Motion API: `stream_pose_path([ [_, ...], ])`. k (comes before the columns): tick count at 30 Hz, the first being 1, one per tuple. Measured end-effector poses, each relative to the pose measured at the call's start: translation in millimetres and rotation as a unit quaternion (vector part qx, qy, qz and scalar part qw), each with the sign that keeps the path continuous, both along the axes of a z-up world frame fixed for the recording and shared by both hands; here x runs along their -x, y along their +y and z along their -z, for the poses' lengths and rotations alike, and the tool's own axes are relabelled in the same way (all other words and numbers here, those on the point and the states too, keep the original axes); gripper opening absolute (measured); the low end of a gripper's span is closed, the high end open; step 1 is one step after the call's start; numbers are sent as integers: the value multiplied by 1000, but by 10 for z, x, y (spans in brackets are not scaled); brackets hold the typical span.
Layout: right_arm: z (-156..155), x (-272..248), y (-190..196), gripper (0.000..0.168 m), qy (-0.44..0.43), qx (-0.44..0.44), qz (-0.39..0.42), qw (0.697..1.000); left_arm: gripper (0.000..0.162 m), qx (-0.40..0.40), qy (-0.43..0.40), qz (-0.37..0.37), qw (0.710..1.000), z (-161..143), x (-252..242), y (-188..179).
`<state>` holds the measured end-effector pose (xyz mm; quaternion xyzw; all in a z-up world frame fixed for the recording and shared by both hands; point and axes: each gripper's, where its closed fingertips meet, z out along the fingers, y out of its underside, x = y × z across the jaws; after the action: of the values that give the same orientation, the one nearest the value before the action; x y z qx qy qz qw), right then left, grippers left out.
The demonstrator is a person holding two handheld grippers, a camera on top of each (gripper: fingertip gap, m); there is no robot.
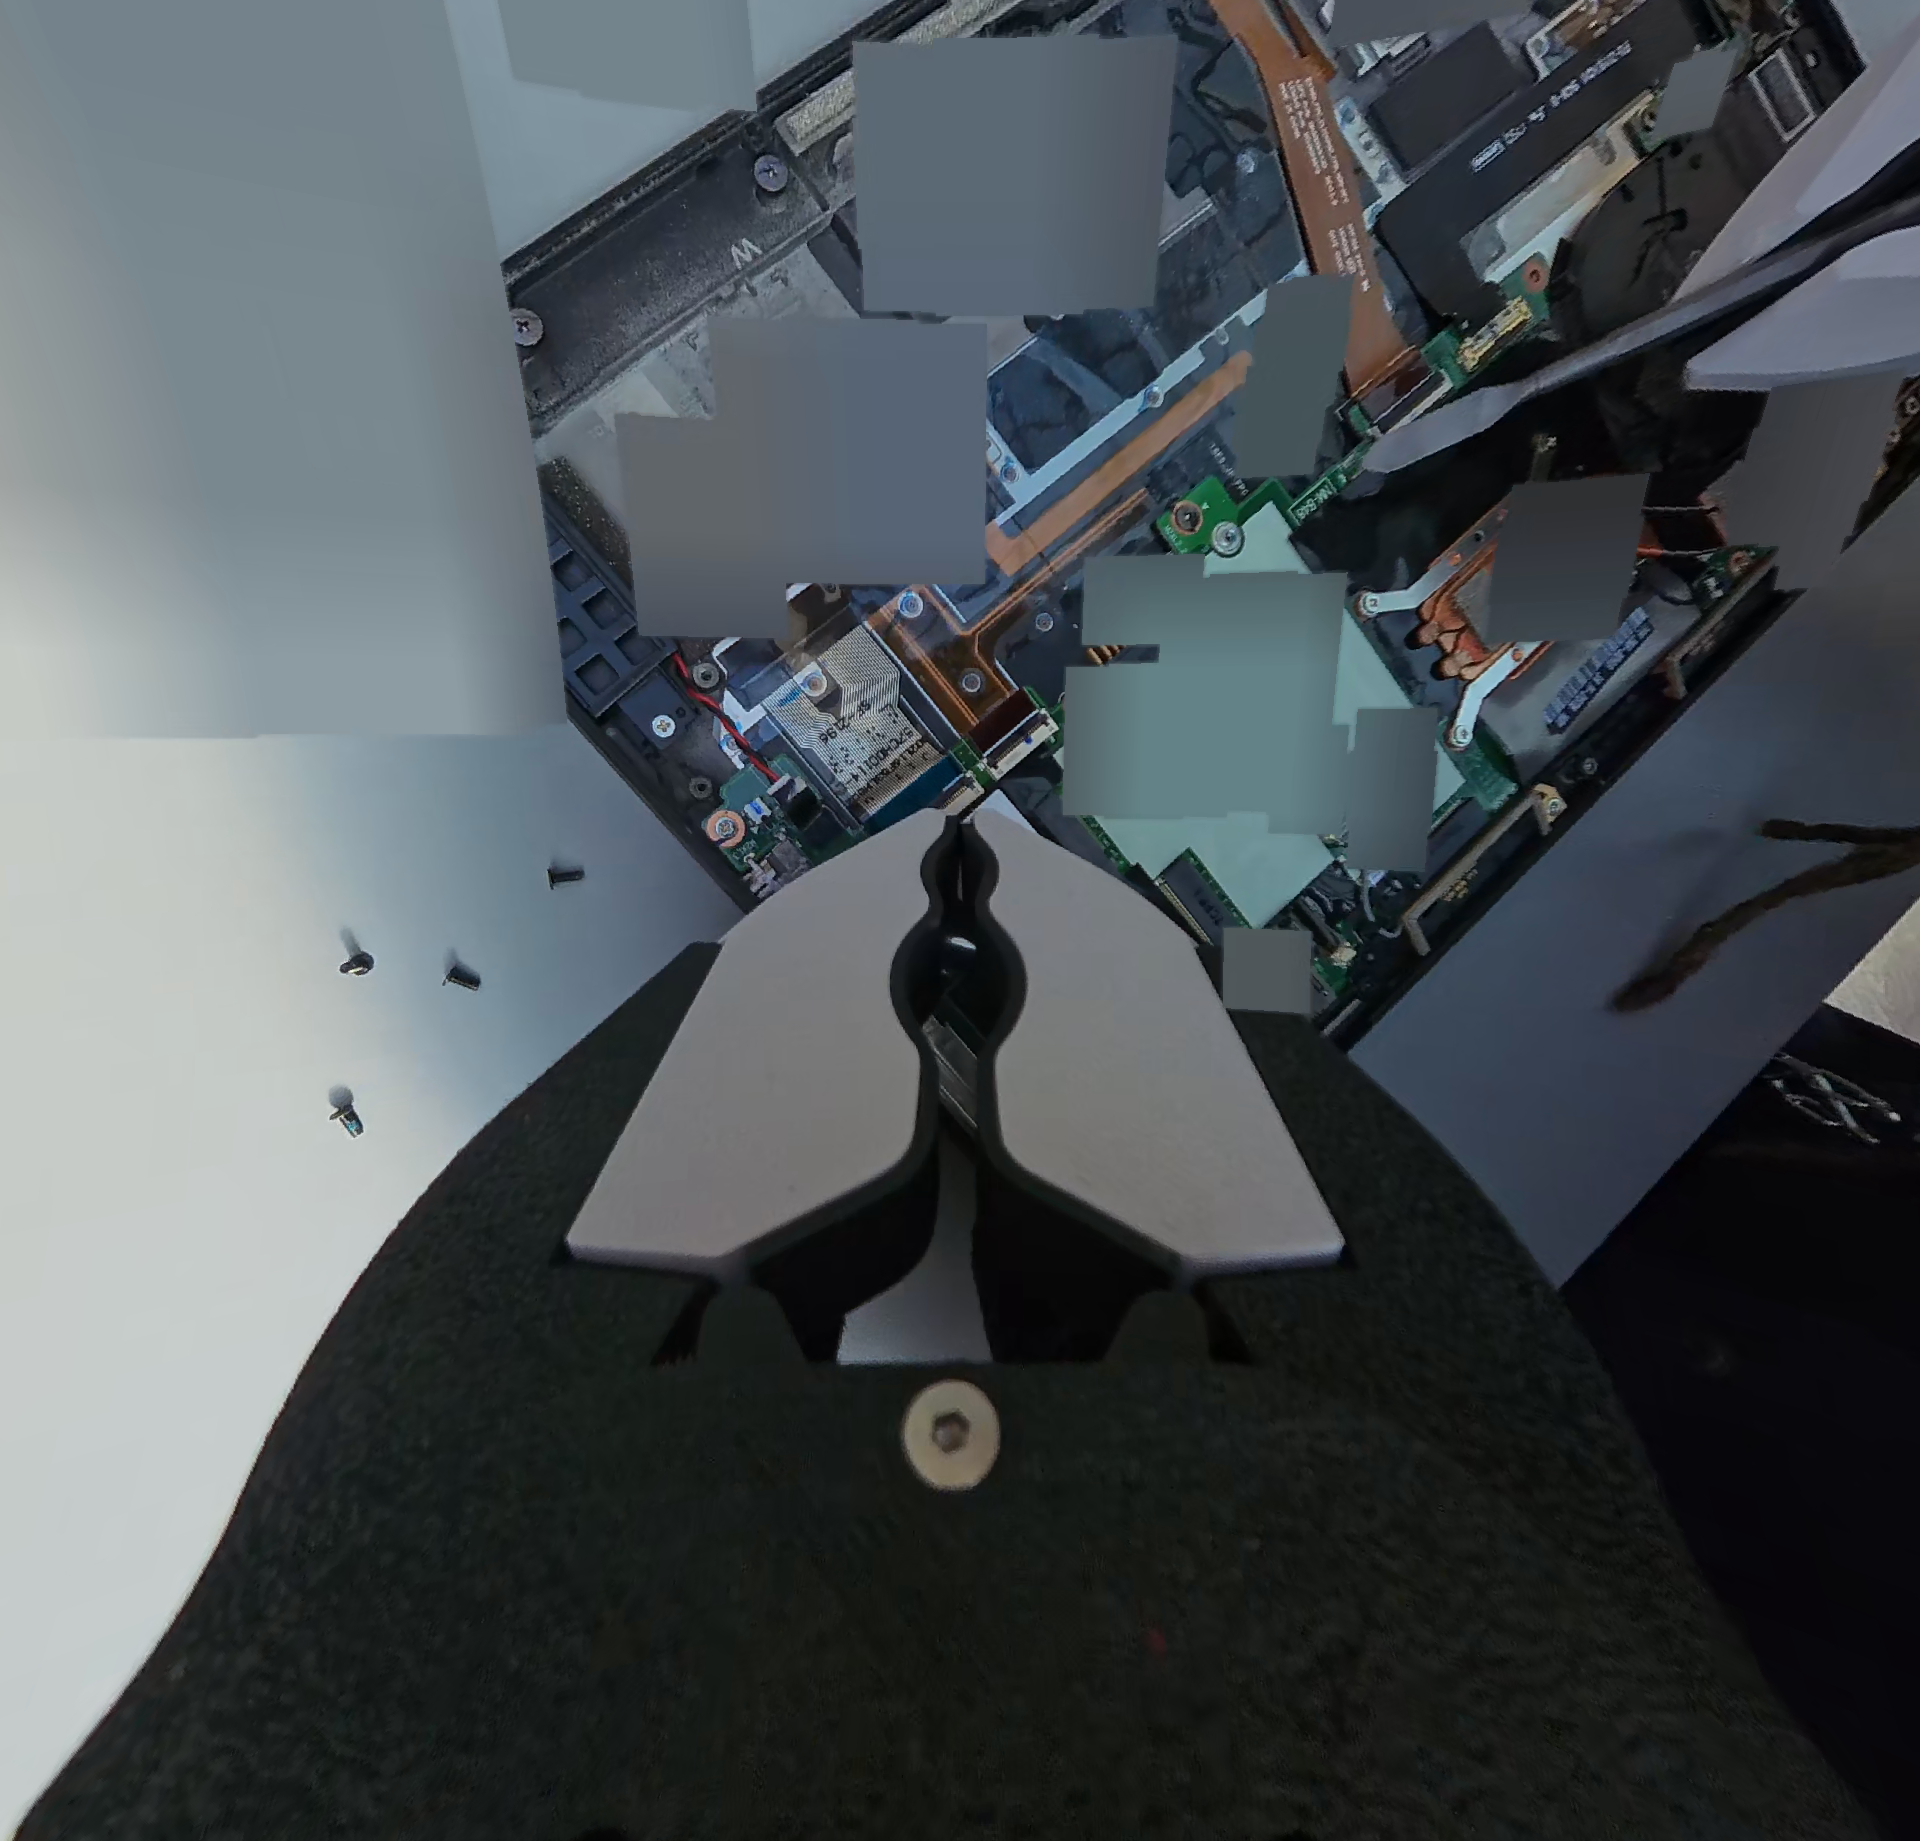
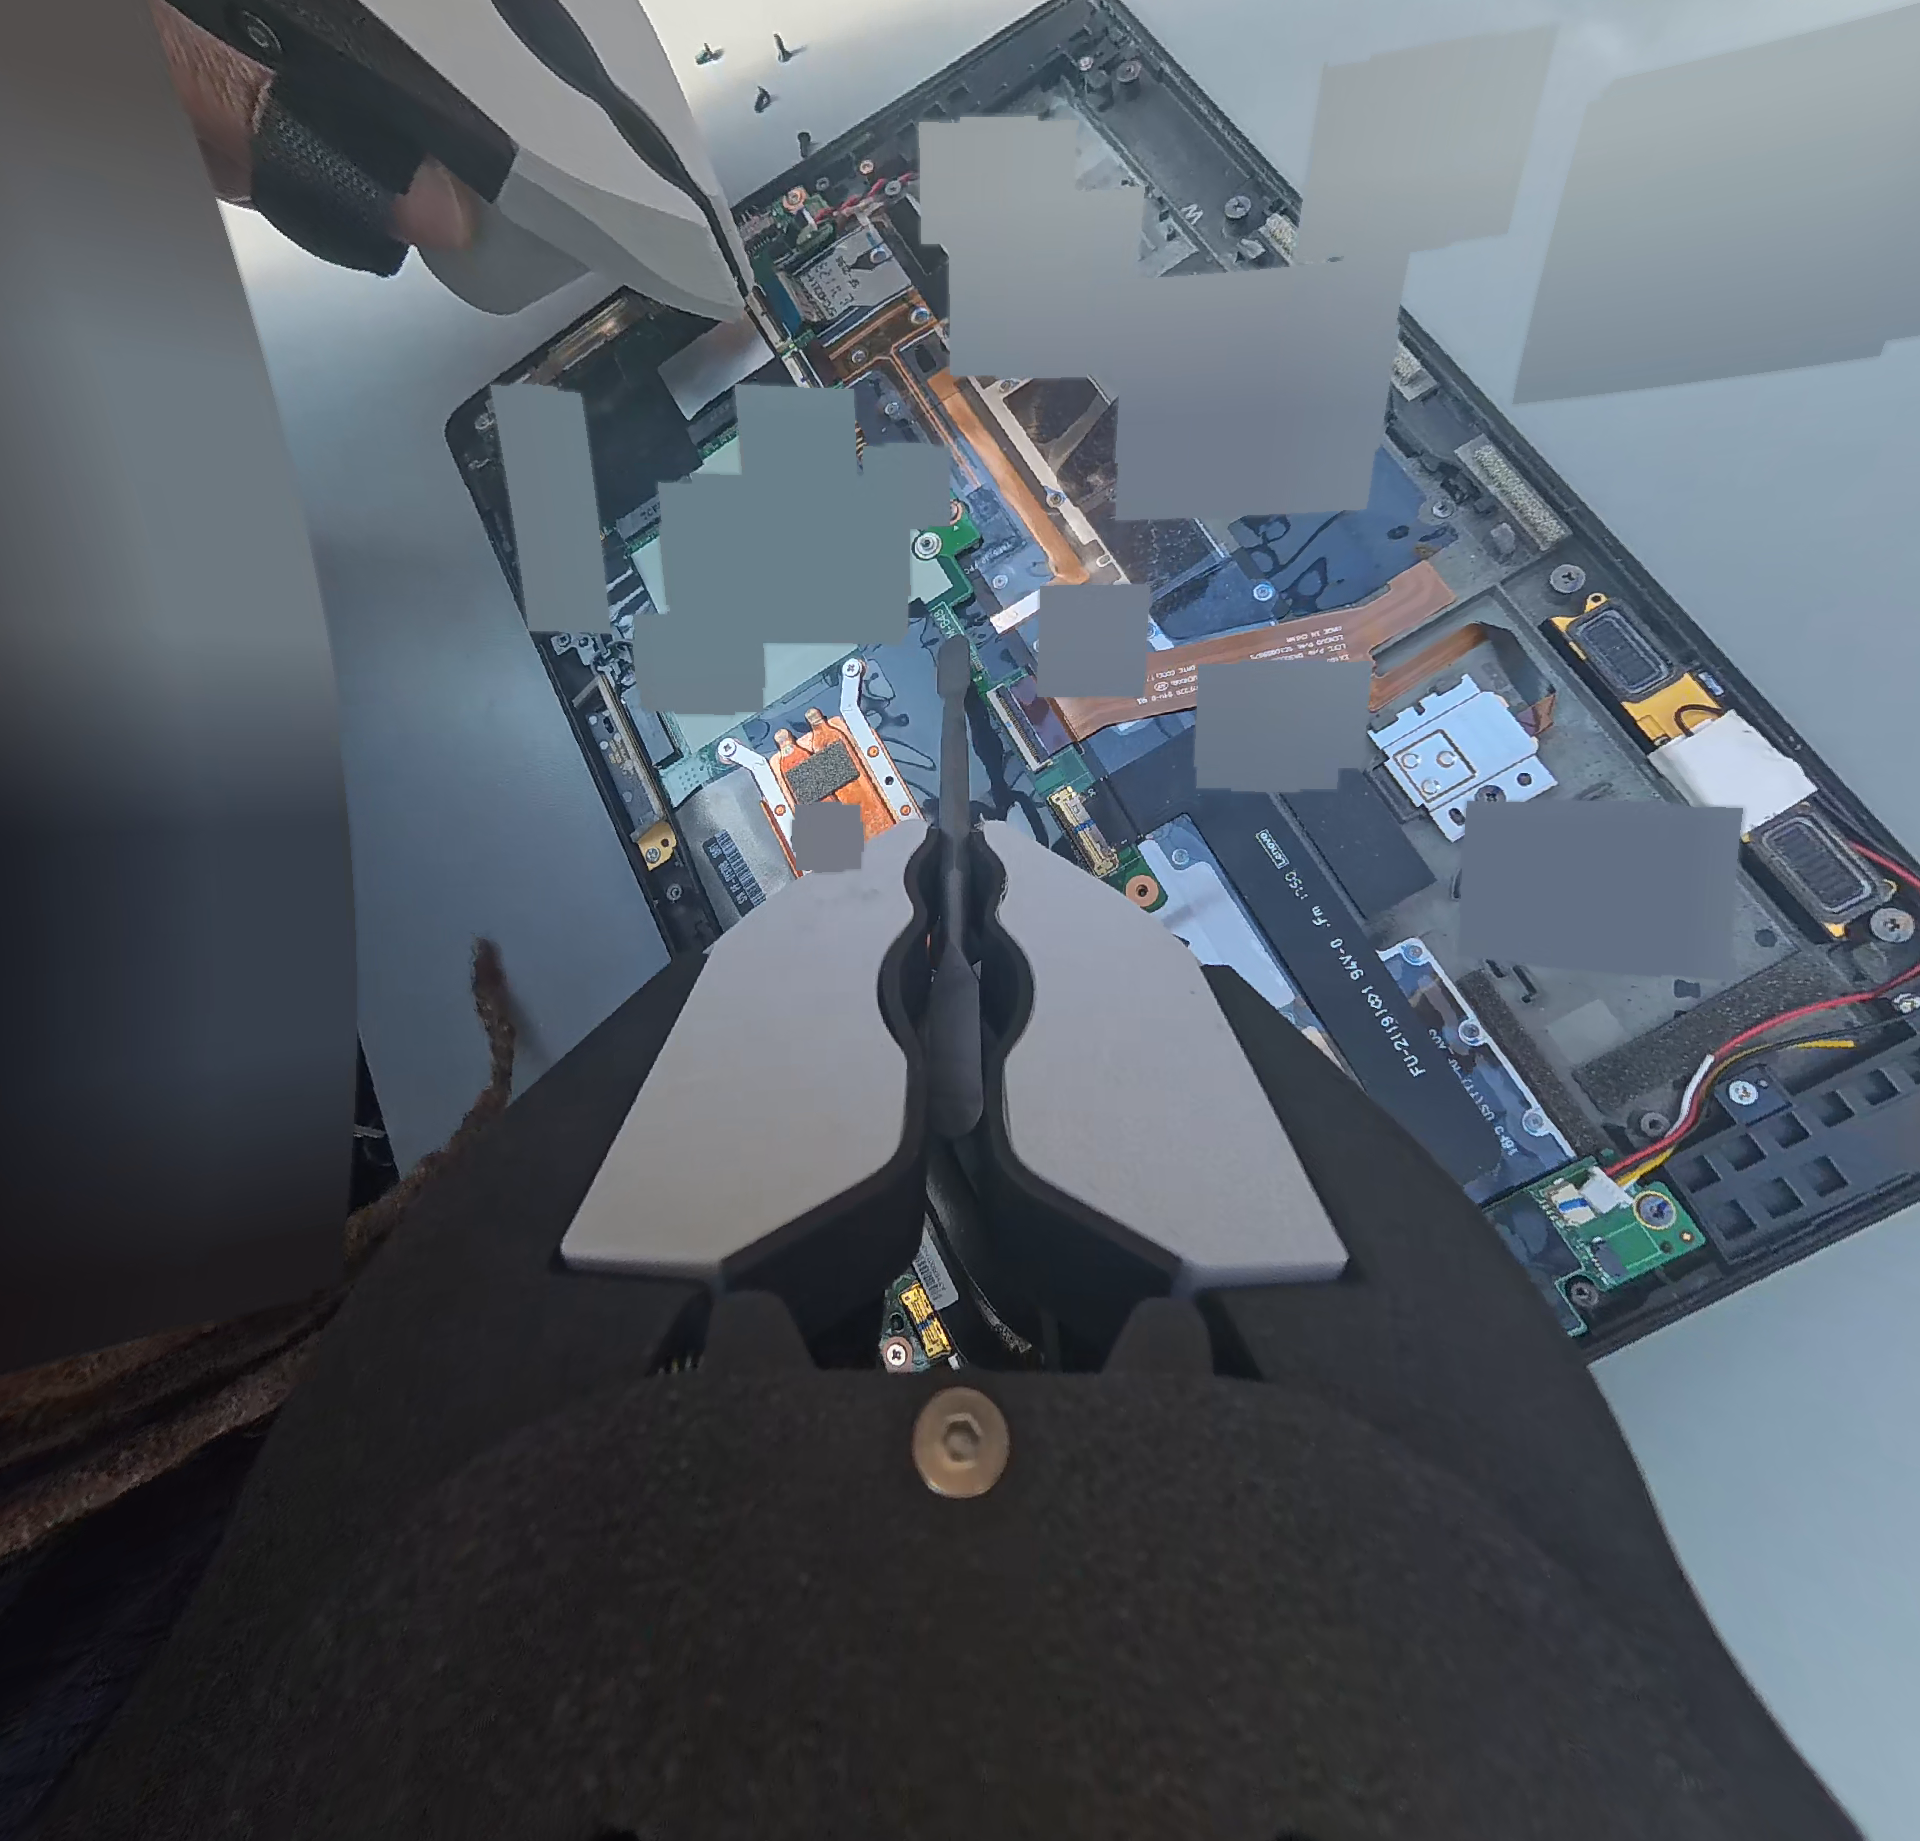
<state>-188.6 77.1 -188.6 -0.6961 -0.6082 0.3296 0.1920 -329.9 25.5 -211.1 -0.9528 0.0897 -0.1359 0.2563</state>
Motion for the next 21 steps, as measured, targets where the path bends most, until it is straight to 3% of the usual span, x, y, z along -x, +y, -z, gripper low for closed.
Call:
stream_pose_path([
  [13, -169, -203, -147, 4, -12, -23, 28, 999, 0, -33, -6, -1, 999, -181, -22, -105],
  [21, -285, -623, -309, 4, -17, -54, 114, 992, 0, -74, -12, -2, 997, -334, -95, -332],
])
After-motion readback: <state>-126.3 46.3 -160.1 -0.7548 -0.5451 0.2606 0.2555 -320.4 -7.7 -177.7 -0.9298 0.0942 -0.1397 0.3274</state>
